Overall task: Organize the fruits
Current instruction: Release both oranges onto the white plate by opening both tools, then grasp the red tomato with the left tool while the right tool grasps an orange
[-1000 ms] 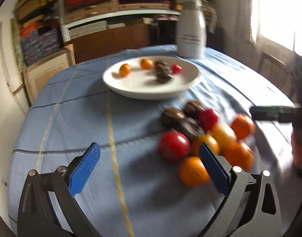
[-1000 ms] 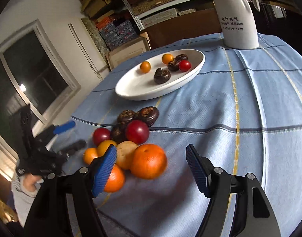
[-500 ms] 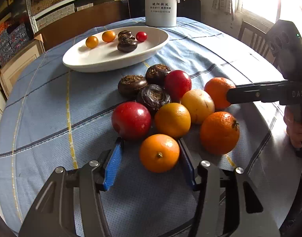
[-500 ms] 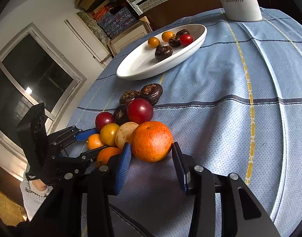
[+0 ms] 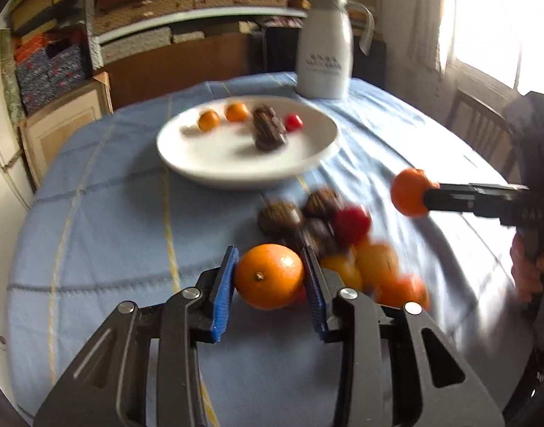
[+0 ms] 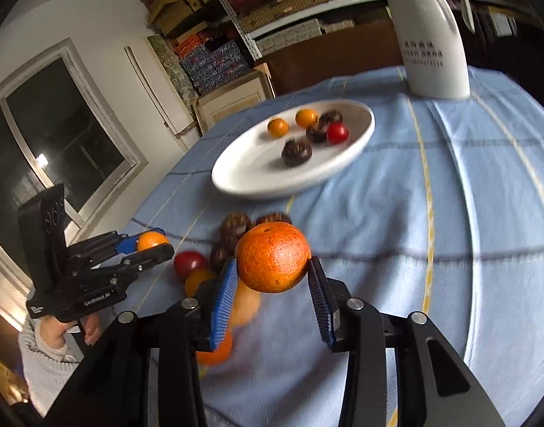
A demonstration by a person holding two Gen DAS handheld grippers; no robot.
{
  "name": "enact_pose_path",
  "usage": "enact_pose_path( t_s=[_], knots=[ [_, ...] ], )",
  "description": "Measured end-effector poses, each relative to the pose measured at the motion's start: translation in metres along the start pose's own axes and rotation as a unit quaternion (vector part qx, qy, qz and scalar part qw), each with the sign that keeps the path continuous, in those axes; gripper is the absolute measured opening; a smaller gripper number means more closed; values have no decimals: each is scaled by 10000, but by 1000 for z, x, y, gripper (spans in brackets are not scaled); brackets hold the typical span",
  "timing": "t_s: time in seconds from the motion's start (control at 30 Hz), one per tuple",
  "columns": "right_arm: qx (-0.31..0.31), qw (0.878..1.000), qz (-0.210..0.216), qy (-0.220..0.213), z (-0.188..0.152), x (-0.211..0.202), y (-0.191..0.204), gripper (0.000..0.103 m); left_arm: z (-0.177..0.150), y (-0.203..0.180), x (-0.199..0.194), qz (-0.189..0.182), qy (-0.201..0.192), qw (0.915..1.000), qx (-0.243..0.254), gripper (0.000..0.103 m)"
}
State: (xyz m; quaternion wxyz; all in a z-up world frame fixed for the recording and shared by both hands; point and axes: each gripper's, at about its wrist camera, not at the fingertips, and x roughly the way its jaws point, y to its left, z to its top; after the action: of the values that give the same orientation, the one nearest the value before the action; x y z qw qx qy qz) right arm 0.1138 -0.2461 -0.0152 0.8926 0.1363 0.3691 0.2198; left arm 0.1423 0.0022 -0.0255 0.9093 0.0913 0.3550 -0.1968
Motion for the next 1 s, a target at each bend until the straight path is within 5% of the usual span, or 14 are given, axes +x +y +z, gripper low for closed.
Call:
enact_pose_path(
  t_s=[0.3, 0.37, 0.43, 0.53, 0.6, 1.0],
  knots=[
    [-398, 9961, -713, -345, 75, 58, 8, 41, 78, 13, 48, 433, -416, 9974, -395, 37],
    [-183, 9974, -582, -376, 77, 74, -6, 44, 78, 17, 61, 415, -471, 9966, -532, 73],
    [-122, 9980, -564, -259, 74, 79, -13, 47, 71, 20, 71, 513, -450, 9963, -529, 85],
    [-93, 9972, -618, -415, 70, 68, -16, 53, 66, 22, 69, 725, -438, 9954, -451, 89],
    [-136, 9967, -635, -484, 66, 63, -13, 66, 62, 25, 62, 628, -517, 9950, -584, 93],
    [-85, 9946, -893, -522, 44, 51, -18, 70, 34, 31, 46, 837, -512, 9921, -785, 98]
  ],
)
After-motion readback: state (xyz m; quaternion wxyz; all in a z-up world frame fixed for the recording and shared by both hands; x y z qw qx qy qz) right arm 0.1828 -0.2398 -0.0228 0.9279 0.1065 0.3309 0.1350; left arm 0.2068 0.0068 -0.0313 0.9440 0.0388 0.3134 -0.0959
